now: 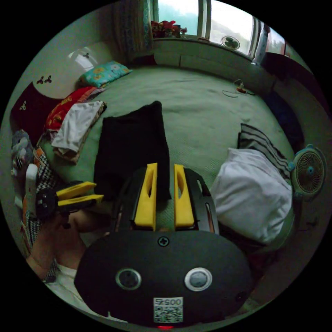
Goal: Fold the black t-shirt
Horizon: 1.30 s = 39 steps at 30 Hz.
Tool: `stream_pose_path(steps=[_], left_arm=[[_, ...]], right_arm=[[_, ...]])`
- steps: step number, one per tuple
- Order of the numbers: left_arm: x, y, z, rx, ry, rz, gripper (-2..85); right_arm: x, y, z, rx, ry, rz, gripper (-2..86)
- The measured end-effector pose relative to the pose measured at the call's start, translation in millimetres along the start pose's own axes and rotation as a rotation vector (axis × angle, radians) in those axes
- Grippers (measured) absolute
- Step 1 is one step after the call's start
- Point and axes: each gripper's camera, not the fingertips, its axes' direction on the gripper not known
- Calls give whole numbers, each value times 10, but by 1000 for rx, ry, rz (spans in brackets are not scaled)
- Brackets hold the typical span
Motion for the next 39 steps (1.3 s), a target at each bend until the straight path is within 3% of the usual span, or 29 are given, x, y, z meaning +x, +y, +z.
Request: stream_pose_path(steps=[7, 9, 17, 23, 32, 34, 37, 39], left_arm=[[192, 167, 241, -30, -114, -30, 90], [243, 206, 184, -47, -116, -6, 63], [232, 721, -337, 13, -243, 10, 20], [-91, 1226, -97, -99, -190, -114, 12], [-153, 1437, -226, 91, -70, -131, -4], [-151, 1433, -111, 100, -91, -131, -3], [-259, 1488, 160, -21, -138, -149, -1], [-350, 1598, 158, -11, -113, -146, 0]], right_arm=[[133, 278, 875, -166, -77, 115, 39], [144, 314, 812, -120, -91, 114, -3], [-70, 489, 432, -175, -215, 17, -10], [-108, 761, 770, -303, -111, -18, 4], [-342, 686, 499, -76, -102, -92, -10], [-382, 681, 634, -94, -122, -87, -10], [-362, 744, 959, -187, -56, -66, -12], [-280, 836, 939, -138, -99, -81, -11]])
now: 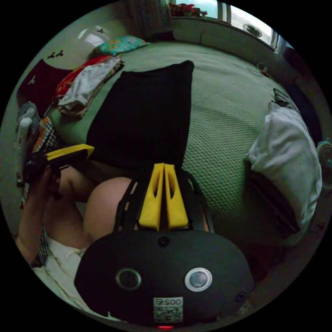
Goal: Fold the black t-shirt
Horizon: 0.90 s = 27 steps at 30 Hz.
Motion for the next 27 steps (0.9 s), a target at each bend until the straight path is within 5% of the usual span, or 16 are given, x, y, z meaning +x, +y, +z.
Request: stream_pose_path(steps=[16, 27], left_arm=[[-916, 407, -17, 120, 137, -198, 135], [-1223, 481, -44, 129, 151, -275, 120]], right_arm=[[115, -812, -261, 149, -37, 9, 42], [202, -1481, -153, 275, -9, 46, 42]])
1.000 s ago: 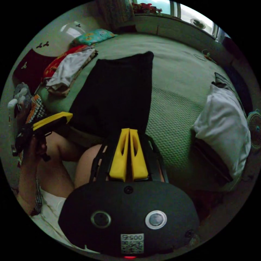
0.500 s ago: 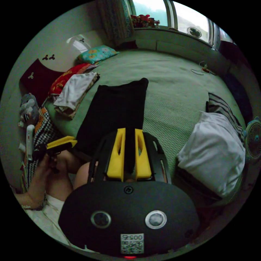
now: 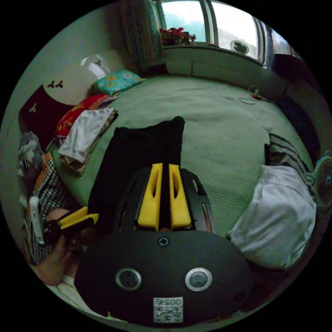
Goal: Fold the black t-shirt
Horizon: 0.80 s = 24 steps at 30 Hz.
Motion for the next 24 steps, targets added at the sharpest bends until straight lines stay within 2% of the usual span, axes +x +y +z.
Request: stream_pose_path(steps=[4, 11, 14, 16, 19, 22, 24], left_arm=[[-215, -54, -48, 1, 69, -61, 123], [-336, -210, -125, -21, -22, -51, 122], [-387, -269, -217, -24, -36, -23, 98], [-450, -297, -289, -1, 8, -25, 65], [-556, -368, -331, -14, 26, -31, 61], [-664, -454, -403, -19, 58, -35, 55], [-722, -502, -470, -12, 75, -41, 51]], right_arm=[[1, -442, 240, -27, 28, -18, 45], [-63, -1110, 737, -19, 145, -138, 61], [11, -1326, 965, -39, 76, -107, 83], [41, -1430, 1177, -111, 13, -96, 97], [33, -1525, 1541, -256, -89, -79, 104], [-52, -1550, 1734, -282, -98, -77, 78], [-123, -1572, 1726, -265, -142, -77, 22]])
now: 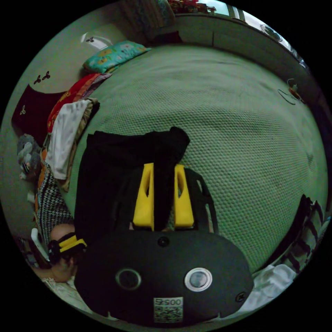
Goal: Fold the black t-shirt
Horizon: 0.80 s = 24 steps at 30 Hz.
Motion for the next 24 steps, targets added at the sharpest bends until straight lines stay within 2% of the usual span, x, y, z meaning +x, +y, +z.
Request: stream_pose_path(steps=[3, 7, 15, 24], left_arm=[[-58, -60, -186, 16, 22, -4, 46], [-13, -151, -516, 62, 22, 40, 45], [14, -336, -1181, 160, 1, 115, 46], [-300, -701, -2274, 282, -71, 192, 47]], right_arm=[[-132, -5, -185, 65, -42, 2, -7], [-510, 3, -524, 134, 16, -87, -10], [-1625, -8, -1355, 267, 146, -232, -10], [-2930, -258, -1985, 406, 152, -312, -11]])
